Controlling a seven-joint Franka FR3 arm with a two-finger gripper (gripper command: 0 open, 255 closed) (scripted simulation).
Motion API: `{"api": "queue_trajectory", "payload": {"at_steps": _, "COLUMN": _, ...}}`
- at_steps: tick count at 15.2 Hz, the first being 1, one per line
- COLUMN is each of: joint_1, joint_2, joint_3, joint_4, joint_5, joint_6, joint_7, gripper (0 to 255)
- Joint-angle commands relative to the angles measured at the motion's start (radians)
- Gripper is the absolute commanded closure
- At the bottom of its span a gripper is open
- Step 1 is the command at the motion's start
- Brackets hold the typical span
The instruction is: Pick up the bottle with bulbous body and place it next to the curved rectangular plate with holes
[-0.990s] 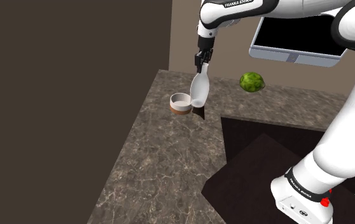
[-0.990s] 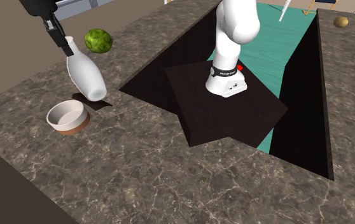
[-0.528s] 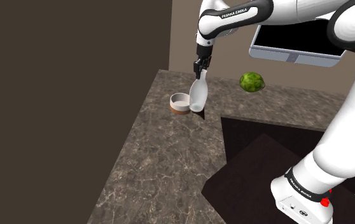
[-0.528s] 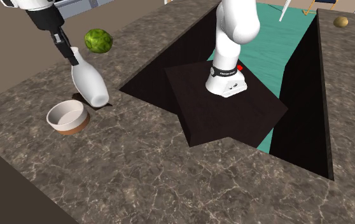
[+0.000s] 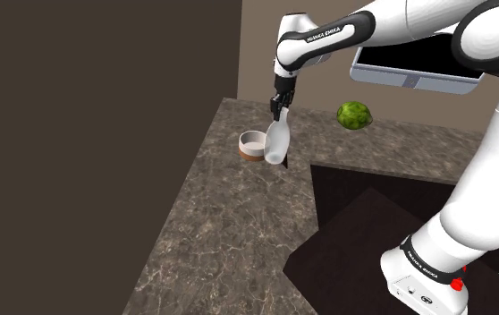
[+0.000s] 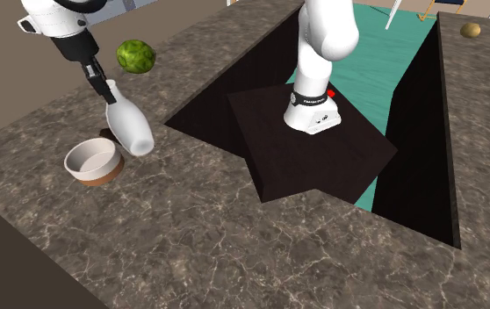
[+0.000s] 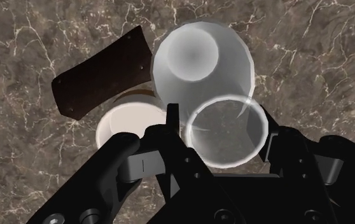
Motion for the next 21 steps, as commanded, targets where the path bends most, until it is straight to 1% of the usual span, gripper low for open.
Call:
{"api": "queue_trajectory", "payload": {"at_steps": 1, "joint_1": 0.001, "joint_2": 0.010, "joint_3": 0.000, "joint_4": -0.015, "joint_5": -0.003, "joint_6": 0.025, "joint_7": 0.003, "gripper": 255}}
{"api": "queue_trajectory", "payload": {"at_steps": 18, "joint_1": 0.009, "joint_2": 0.126, "joint_3": -0.012, "joint_4": -0.088, "joint_5": -0.029, "joint_6": 0.214, "joint_7": 0.022, "gripper": 255}}
{"api": "queue_trajectory", "payload": {"at_steps": 21, "joint_1": 0.009, "joint_2": 0.131, "joint_3": -0.012, "joint_4": -0.089, "joint_5": -0.030, "joint_6": 0.219, "joint_7": 0.022, "gripper": 255}}
